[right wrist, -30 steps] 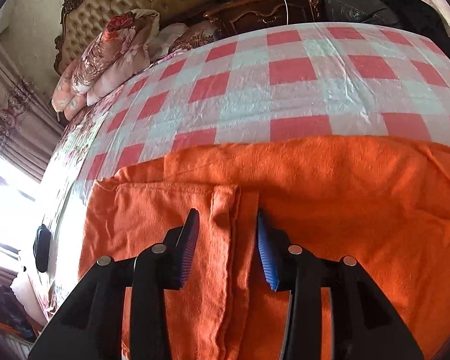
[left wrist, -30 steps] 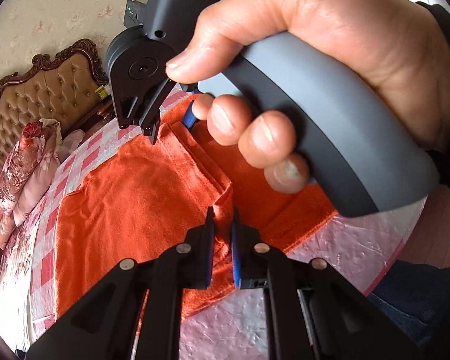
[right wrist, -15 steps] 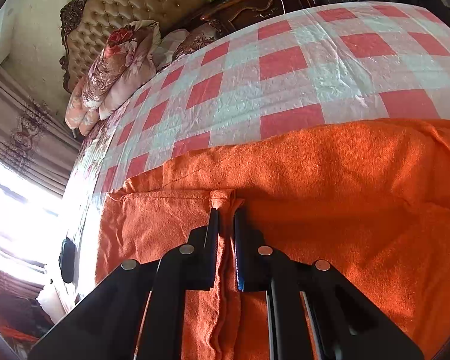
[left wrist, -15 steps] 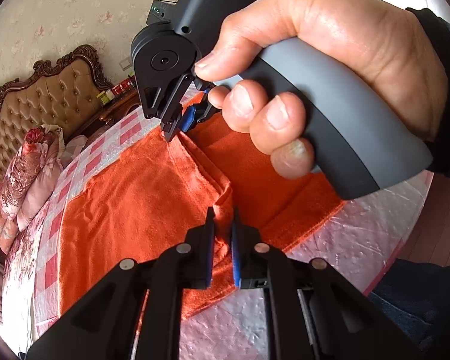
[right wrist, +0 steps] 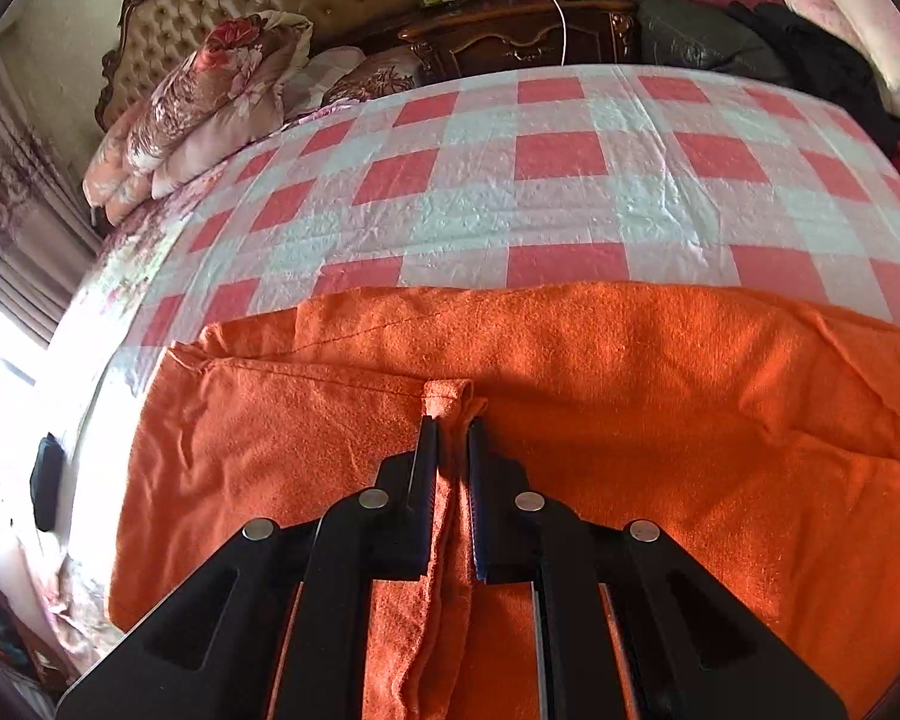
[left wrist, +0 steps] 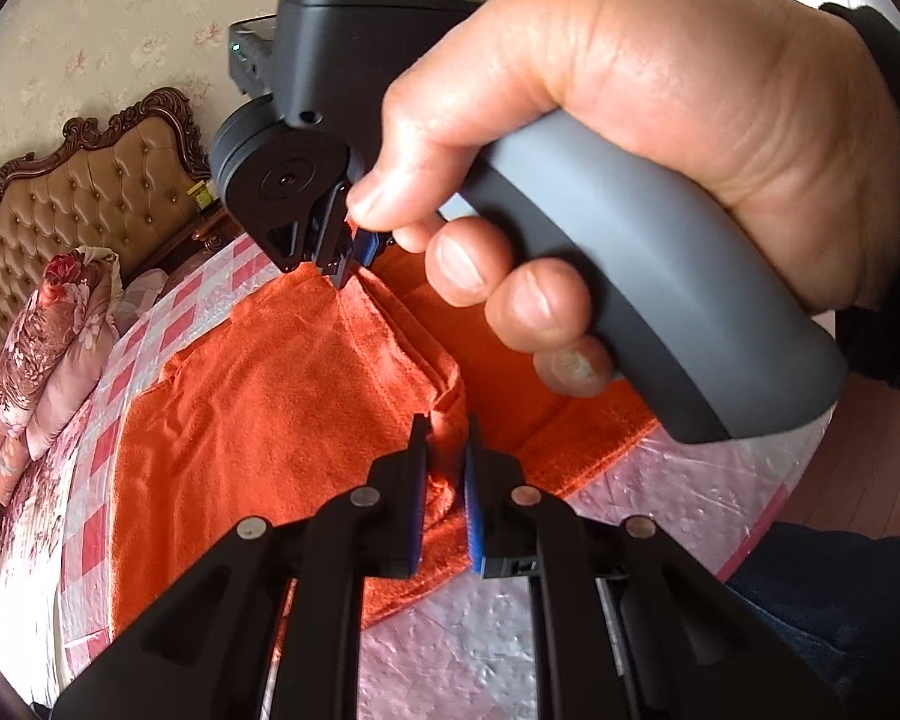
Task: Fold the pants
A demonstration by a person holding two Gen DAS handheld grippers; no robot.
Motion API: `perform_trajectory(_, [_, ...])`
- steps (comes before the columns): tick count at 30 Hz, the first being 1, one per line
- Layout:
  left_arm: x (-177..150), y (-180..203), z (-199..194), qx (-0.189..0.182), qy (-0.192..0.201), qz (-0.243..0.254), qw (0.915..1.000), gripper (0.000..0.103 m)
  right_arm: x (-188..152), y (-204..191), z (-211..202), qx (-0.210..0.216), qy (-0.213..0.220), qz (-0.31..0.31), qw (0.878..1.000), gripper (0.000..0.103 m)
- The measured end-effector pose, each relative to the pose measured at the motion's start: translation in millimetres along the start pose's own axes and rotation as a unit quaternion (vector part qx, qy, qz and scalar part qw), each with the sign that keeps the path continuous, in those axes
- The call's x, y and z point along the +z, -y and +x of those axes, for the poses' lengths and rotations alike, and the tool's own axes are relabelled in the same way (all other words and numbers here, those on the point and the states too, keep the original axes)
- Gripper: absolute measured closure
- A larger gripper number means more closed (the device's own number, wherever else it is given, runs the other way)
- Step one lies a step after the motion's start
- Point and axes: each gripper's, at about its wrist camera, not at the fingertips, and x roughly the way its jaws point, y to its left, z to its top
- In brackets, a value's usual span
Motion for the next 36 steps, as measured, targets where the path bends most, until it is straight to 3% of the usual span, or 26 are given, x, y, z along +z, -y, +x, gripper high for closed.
perform_trajectory(10, [4.0,0.6,-5.7,-0.002,0.014,-0.005,0.9999,0.092,-1.2,-15.9,-11.0,-0.053,0.022,-0.044,0.997,0.094])
perform_trajectory(26, [4.3,2.5,1.2,-0.016,0.001,-0.006,0.9999,0.091,-4.9,-11.6,-2.9,-0.065,0.014,-0.045,0.997,0.093])
perform_trajectory(28, [4.9,-0.1,-0.5,-0.021,0.002,-0.012,0.9997,0.087,-5.0,-12.7,-2.2,-0.068,0.014,-0.048,0.996,0.093])
perform_trajectory(30, [5.2,-4.1,-3.7,-0.028,0.003,-0.020,0.9994,0.074,-5.1,-13.7,-1.8,-0.072,0.014,-0.050,0.996,0.093])
perform_trajectory(31, [5.1,-6.2,-6.3,-0.032,0.006,-0.022,0.9992,0.057,-5.0,-13.5,-1.5,-0.075,0.014,-0.050,0.996,0.093])
perform_trajectory(32, [4.8,-8.3,-10.8,-0.035,0.010,-0.023,0.9991,0.047,-4.8,-12.9,-1.2,-0.077,0.014,-0.048,0.996,0.093])
perform_trajectory(36, [-2.3,-19.4,-32.7,-0.020,0.023,-0.027,0.9992,0.046,-4.4,-13.1,-7.8,-0.082,0.018,-0.036,0.996,0.087])
